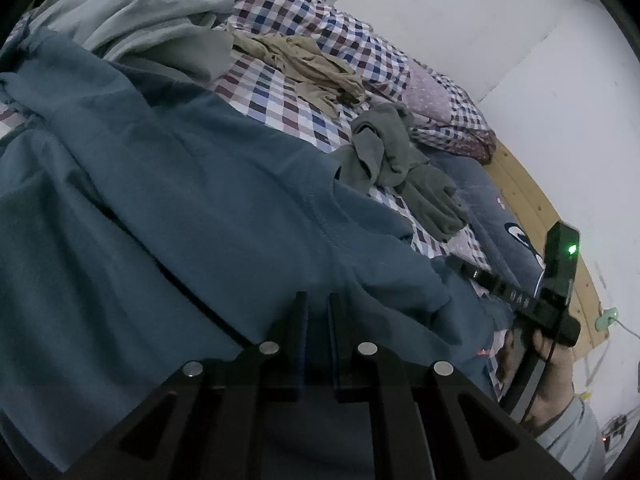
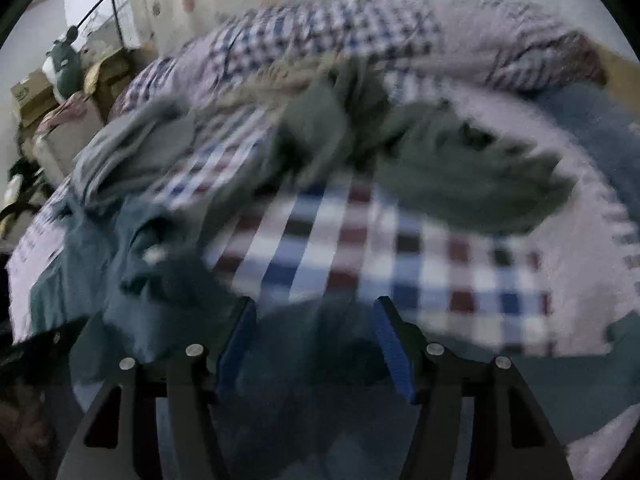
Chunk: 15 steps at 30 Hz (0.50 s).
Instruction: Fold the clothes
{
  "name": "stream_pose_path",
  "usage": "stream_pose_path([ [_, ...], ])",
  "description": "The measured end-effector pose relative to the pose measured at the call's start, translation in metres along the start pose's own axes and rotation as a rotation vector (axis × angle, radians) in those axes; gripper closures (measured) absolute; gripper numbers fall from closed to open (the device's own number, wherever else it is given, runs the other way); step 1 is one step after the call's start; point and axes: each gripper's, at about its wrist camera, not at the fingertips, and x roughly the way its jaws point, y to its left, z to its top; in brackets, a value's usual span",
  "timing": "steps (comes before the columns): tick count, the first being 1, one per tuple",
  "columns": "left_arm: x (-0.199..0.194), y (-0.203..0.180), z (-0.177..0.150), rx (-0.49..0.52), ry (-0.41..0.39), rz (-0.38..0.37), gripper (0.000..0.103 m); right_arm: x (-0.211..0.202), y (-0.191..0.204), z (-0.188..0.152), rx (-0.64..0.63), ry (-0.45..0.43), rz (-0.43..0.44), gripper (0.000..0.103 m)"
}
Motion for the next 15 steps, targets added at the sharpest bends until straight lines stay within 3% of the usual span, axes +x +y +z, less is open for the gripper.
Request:
stream_pose_path([
  [4, 0.001, -0.002, 0.0, 0.017, 0.002, 0.019, 0.096, -0.004, 0.01, -0.016, -0.098, 0.055, 0.013, 0.079],
  [6, 0.002, -0.004, 0.0, 0.029, 0.002, 0.033, 0.096, -0.009, 0.016, -0.025, -0.147, 0.077, 0.017, 0.088],
  [15, 0.004, -0.011, -0.001, 0.055, 0.003, 0.083, 0.096, -0.046, 0.021, -0.071, -0.31, 0.227, 0.049, 0.088],
])
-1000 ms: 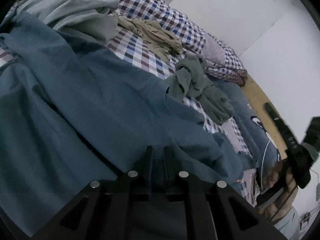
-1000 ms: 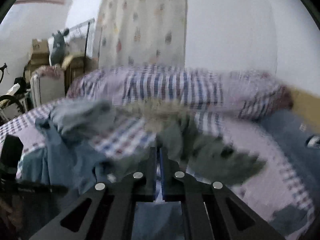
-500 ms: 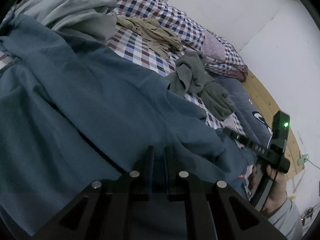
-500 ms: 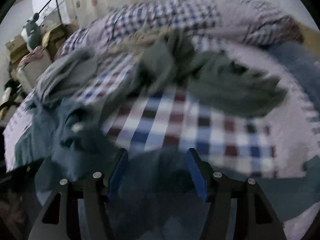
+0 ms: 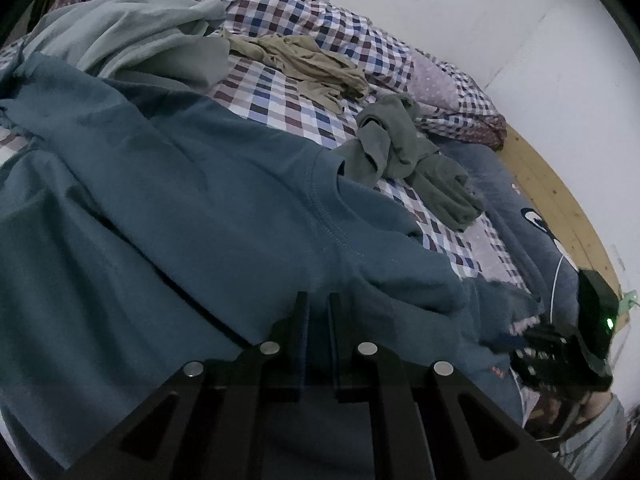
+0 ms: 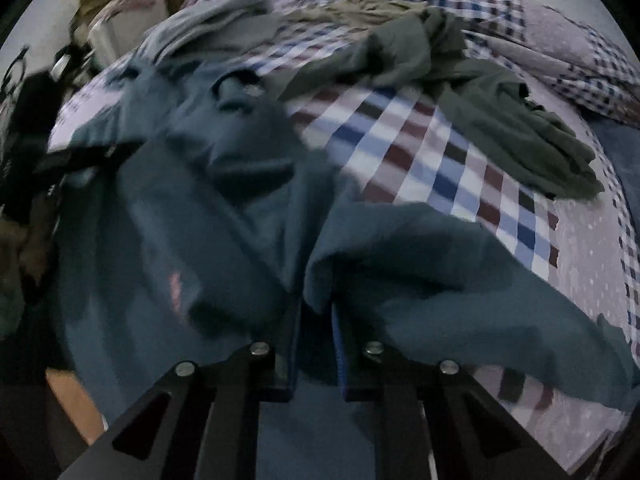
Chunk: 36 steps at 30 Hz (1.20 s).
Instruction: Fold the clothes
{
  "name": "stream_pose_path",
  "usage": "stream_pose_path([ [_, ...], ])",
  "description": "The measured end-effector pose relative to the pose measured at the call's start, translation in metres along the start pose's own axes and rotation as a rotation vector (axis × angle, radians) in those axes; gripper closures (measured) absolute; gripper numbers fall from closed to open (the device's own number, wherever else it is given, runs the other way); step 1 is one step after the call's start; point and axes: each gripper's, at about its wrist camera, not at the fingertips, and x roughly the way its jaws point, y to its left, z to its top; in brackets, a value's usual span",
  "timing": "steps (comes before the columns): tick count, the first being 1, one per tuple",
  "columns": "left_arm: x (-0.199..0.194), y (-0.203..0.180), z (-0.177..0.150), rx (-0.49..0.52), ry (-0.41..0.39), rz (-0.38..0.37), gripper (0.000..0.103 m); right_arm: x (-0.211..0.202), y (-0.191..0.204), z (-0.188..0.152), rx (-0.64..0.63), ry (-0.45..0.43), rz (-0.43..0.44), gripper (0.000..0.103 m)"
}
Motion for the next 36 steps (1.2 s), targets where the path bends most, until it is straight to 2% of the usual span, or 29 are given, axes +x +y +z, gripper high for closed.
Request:
stream_pose_path([
  [4, 0.001, -0.001, -0.001, -0.009, -0.004, 0.016, 0.096, -0.012, 0.013, -0.025, -0.111, 0.112, 0.066, 0.087],
  [6, 0.001, -0.001, -0.001, -0.015, -0.006, 0.023, 0.096, -0.019, 0.02, -0.032, -0.159, 0.137, 0.091, 0.086],
  [8, 0.001, -0.001, -0.001, -0.019, -0.008, 0.027, 0.096, -0.034, 0.022, -0.027, -0.166, 0.085, 0.103, 0.075],
  [9, 0.001, -0.001, -0.001, -0.022, -0.009, 0.027, 0.096, -0.042, 0.02, -0.021, -0.149, 0.038, 0.103, 0.061],
  [10, 0.002, -0.001, -0.001, -0.025, -0.01, 0.027, 0.096, -0.048, 0.018, -0.014, -0.128, -0.01, 0.105, 0.054],
  [13, 0.002, -0.001, 0.0, -0.035, -0.011, 0.025, 0.096, -0.062, 0.006, 0.013, -0.057, -0.141, 0.123, 0.053],
  [15, 0.003, 0.0, 0.001, -0.038, -0.01, 0.021, 0.096, -0.06, -0.004, 0.032, -0.029, -0.168, 0.129, 0.053],
  [19, 0.003, 0.002, 0.002, -0.036, -0.002, 0.007, 0.096, -0.03, -0.023, 0.072, -0.01, -0.109, 0.137, 0.053],
  [23, 0.002, 0.005, 0.005, -0.045, 0.007, -0.011, 0.096, 0.019, -0.029, 0.1, -0.016, 0.011, 0.179, 0.053],
  [27, 0.0, 0.01, 0.008, -0.062, 0.003, -0.02, 0.096, 0.058, -0.022, 0.109, -0.037, 0.102, 0.182, 0.054],
  [30, -0.003, 0.015, 0.011, -0.074, -0.004, -0.022, 0.096, 0.08, -0.015, 0.112, -0.057, 0.149, 0.171, 0.056],
  [32, -0.006, 0.019, 0.013, -0.085, -0.01, -0.021, 0.096, 0.077, -0.007, 0.108, -0.081, 0.118, 0.14, 0.066],
  [34, -0.009, 0.024, 0.015, -0.1, -0.018, -0.019, 0.096, 0.068, 0.0, 0.102, -0.092, 0.076, 0.114, 0.094],
  [36, -0.012, 0.029, 0.016, -0.114, -0.028, -0.017, 0.096, 0.052, 0.014, 0.095, -0.119, 0.006, 0.005, 0.096],
])
